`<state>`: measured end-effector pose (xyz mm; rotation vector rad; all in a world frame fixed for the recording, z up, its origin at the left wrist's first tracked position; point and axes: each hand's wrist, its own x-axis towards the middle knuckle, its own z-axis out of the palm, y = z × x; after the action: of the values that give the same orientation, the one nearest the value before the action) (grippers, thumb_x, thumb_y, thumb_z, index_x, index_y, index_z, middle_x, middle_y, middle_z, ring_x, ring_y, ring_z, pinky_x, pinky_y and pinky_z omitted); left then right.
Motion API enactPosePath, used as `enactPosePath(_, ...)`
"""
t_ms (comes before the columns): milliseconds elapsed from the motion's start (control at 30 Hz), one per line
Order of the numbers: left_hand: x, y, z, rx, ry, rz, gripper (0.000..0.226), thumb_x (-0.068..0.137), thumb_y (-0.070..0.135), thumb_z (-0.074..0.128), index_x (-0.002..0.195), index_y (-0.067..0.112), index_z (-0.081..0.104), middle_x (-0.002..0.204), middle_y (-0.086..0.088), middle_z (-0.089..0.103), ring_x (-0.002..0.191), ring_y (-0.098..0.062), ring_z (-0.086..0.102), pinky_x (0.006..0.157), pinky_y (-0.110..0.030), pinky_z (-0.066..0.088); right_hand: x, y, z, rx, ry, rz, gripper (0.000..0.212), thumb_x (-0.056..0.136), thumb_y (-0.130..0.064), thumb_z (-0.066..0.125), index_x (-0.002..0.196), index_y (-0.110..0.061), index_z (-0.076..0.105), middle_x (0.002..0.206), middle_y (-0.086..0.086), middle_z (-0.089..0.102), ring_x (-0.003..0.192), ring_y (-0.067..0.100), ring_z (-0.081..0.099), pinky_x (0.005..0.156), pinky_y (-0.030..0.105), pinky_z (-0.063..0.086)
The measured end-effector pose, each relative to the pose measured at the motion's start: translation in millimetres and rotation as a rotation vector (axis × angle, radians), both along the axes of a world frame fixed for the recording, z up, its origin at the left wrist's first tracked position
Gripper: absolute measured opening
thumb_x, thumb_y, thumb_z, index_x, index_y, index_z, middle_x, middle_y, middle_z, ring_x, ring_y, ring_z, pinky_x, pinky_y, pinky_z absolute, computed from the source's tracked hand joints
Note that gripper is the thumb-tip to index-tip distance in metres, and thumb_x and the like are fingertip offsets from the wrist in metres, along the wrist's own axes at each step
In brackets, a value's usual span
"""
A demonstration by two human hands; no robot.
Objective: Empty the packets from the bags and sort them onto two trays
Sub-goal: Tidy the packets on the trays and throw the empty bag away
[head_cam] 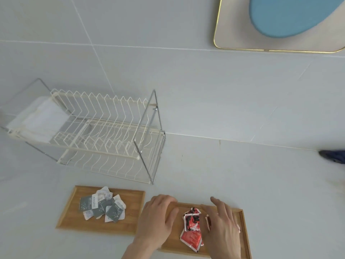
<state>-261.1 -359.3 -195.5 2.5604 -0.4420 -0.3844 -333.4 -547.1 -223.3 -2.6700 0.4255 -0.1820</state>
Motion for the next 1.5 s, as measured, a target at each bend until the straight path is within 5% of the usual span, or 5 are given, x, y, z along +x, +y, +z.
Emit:
enactPosePath(267,27,139,14,-0.327,0.118,0.2,0.025,0.091,0.058,0.051,0.098,0.039,0.066,0.092,0.024,0.073,0.088,0.005,0.067,0.08,-0.021,0.056,53,132,19,0.101,0.119,0.171,0.017,0.066,-0.036,0.076,0.081,-0.04,0.069,0.082,-0.014,0.069,0.075,0.017,0.072,0.051,0.03,0.053)
enactPosePath(500,56,324,21,-0.426,0.042,0.526,0.02,0.09,0.049,0.061,0.082,0.031,0.067,0.077,0.019,0.074,0.072,-0.002,0.069,0.067,-0.023,0.055,110,296,43,0.275,0.252,0.271,0.011,0.07,-0.058,0.059,0.073,-0.05,0.065,0.076,-0.019,0.072,0.072,0.001,0.069,0.072,0.025,0.059)
enactPosePath(767,87,470,11,-0.548,-0.117,1.026,0.004,0.092,0.035,0.065,0.09,0.032,0.062,0.092,0.015,0.07,0.088,-0.002,0.065,0.076,-0.033,0.053,162,430,50,0.287,0.351,0.309,0.013,0.081,-0.039,0.069,0.07,-0.045,0.063,0.07,-0.024,0.073,0.073,0.002,0.07,0.078,0.031,0.058)
enactPosePath(1267,151,577,-45,-0.178,0.229,1.128,0.125,0.06,0.068,0.079,0.156,0.031,0.008,0.156,-0.009,0.035,0.145,-0.034,0.027,0.117,-0.051,0.028,214,526,28,0.349,0.592,0.282,0.064,0.092,-0.045,0.062,0.149,-0.028,0.039,0.148,-0.002,0.046,0.138,0.019,0.044,0.116,0.035,0.033)
enactPosePath(1500,147,562,-57,-0.23,0.197,1.116,0.076,0.071,0.053,0.079,0.133,0.024,0.047,0.124,0.003,0.067,0.12,-0.026,0.055,0.097,-0.044,0.043,217,541,15,0.517,0.657,0.203,0.071,0.089,-0.044,0.068,0.15,-0.027,0.036,0.15,0.0,0.043,0.141,0.018,0.04,0.115,0.034,0.036)
